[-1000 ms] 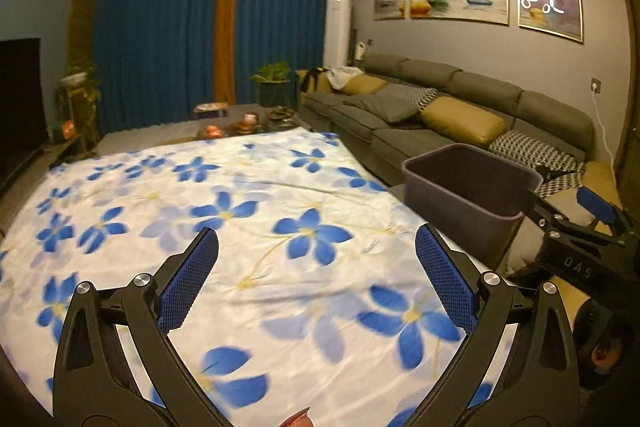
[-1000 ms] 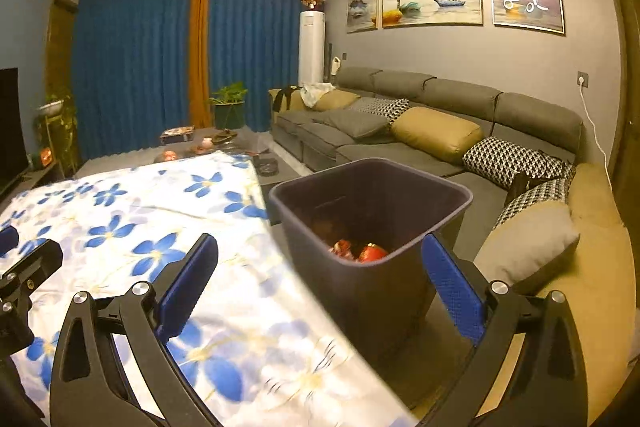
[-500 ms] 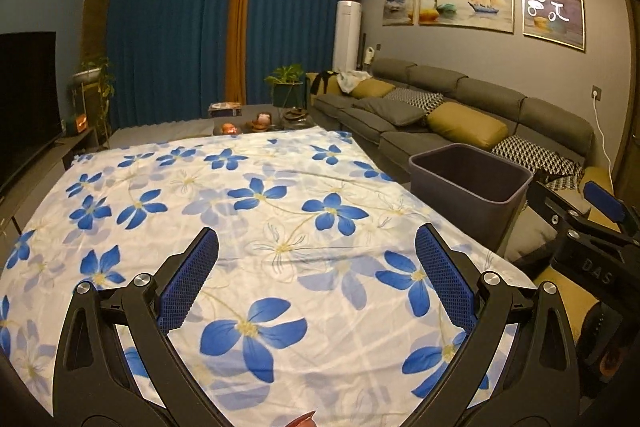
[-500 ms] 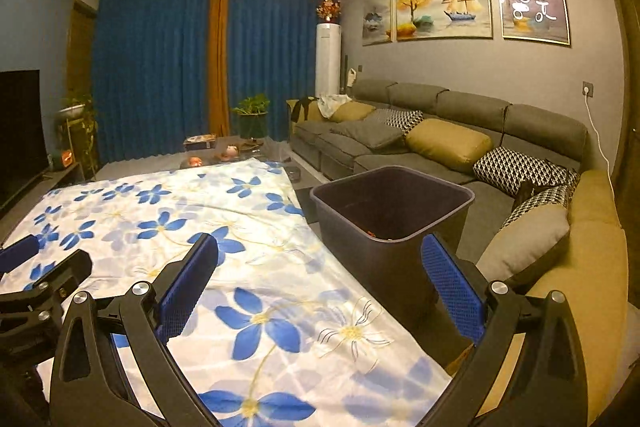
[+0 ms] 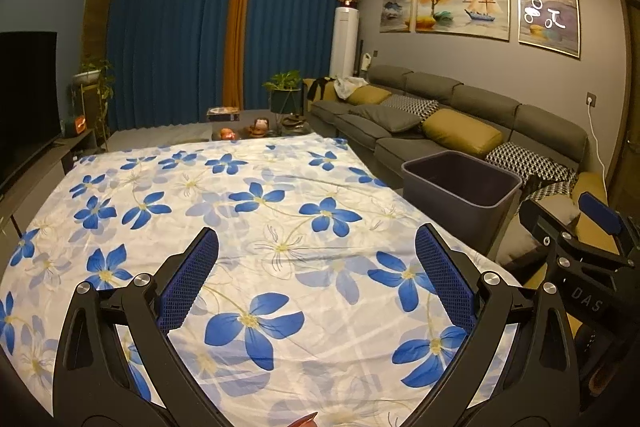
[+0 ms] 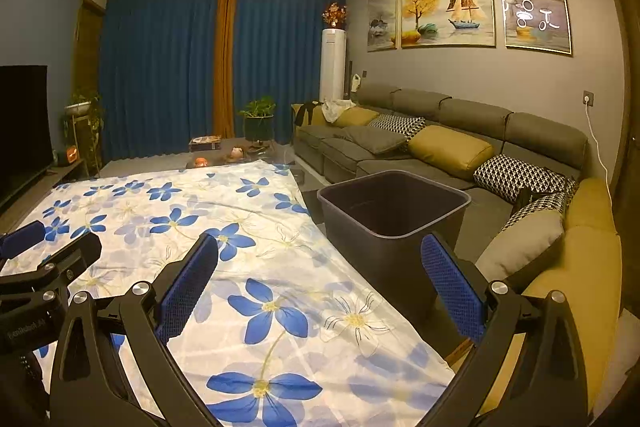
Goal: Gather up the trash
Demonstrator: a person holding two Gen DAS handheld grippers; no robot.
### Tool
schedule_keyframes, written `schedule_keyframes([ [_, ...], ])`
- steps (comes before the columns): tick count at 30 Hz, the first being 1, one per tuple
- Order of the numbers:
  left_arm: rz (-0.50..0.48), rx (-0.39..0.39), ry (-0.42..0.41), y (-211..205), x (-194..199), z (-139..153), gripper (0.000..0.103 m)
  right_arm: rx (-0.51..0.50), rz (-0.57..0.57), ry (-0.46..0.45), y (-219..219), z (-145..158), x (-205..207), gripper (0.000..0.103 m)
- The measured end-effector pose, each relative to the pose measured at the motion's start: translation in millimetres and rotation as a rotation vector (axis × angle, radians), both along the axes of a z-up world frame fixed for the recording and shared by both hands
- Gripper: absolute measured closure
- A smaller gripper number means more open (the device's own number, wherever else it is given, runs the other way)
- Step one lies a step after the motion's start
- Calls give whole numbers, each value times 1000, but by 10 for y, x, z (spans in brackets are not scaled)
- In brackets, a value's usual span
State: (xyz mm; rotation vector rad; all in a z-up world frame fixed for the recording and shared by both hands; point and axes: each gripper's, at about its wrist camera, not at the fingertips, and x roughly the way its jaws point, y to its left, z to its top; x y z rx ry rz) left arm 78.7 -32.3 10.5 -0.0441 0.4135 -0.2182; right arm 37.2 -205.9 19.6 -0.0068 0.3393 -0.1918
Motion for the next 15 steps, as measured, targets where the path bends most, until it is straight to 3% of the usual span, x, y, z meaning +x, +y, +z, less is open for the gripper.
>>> schedule_keyframes([
  [15, 6, 5, -13, -21, -57, 22, 6, 6, 9, 3, 9, -10, -47, 5],
])
